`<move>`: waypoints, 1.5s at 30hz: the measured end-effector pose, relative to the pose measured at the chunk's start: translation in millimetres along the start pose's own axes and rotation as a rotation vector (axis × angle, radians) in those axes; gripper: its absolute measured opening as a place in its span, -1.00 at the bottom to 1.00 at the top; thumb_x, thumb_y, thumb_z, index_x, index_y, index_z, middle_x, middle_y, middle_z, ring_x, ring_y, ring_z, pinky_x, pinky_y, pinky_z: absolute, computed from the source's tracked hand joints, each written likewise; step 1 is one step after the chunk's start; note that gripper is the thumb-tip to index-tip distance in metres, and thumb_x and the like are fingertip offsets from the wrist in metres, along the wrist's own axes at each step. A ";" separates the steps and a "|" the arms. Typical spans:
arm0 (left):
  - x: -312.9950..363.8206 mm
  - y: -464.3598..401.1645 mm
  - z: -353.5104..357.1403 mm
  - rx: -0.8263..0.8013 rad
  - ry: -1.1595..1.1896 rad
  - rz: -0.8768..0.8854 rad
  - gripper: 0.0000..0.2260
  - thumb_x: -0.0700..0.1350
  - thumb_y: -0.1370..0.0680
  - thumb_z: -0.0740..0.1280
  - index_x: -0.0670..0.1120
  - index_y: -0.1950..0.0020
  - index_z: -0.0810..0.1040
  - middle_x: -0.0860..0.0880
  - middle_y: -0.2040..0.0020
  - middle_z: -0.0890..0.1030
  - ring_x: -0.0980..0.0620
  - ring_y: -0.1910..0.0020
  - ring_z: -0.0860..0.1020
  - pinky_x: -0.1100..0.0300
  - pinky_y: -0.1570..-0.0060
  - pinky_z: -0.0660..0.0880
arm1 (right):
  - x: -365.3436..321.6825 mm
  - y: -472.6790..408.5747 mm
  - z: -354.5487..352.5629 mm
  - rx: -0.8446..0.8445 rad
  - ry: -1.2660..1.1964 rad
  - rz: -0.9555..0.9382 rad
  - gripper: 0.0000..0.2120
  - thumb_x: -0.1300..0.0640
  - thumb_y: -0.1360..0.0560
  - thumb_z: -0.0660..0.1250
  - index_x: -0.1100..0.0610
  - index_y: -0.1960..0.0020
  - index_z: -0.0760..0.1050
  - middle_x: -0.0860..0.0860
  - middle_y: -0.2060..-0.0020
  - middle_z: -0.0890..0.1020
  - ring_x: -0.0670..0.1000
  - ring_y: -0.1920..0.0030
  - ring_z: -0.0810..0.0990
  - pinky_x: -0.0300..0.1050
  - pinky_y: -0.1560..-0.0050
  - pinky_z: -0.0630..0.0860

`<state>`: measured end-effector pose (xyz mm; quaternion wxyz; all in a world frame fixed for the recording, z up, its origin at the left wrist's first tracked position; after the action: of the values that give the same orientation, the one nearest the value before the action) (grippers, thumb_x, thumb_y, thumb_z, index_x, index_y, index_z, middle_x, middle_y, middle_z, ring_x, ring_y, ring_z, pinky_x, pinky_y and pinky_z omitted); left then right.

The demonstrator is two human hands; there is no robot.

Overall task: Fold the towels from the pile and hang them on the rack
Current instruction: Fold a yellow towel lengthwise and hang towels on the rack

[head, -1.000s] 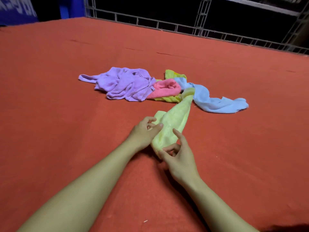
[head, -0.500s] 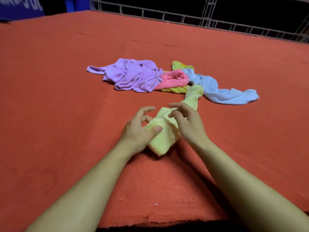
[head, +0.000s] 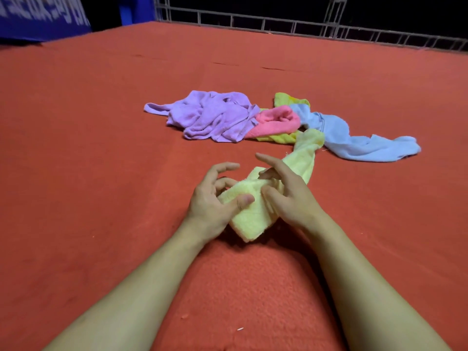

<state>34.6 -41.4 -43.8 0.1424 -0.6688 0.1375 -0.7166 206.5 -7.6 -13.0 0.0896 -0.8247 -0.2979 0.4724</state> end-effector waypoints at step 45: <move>41.5 34.3 -69.9 -0.079 -1.133 -0.198 -0.85 0.01 -0.52 0.35 0.21 -0.06 0.54 0.32 0.16 0.60 0.19 0.16 0.58 0.05 -0.04 0.53 | 7.1 7.9 32.6 -0.199 0.333 -0.099 -0.68 0.12 -0.47 0.43 -0.04 -0.22 0.56 -0.23 0.21 0.56 -0.10 0.19 0.53 -0.12 0.08 0.47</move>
<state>-37.1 -88.7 -23.6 0.1011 -0.9628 0.0031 -0.2507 185.2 -14.2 -39.0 0.0788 -0.8805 -0.3644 0.2928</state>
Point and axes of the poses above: each hand's wrist, its own y-axis away from the middle knuckle, its own z-axis out of the palm, x = y × z, the point moved 2 cm from there along -y, towards the middle knuckle
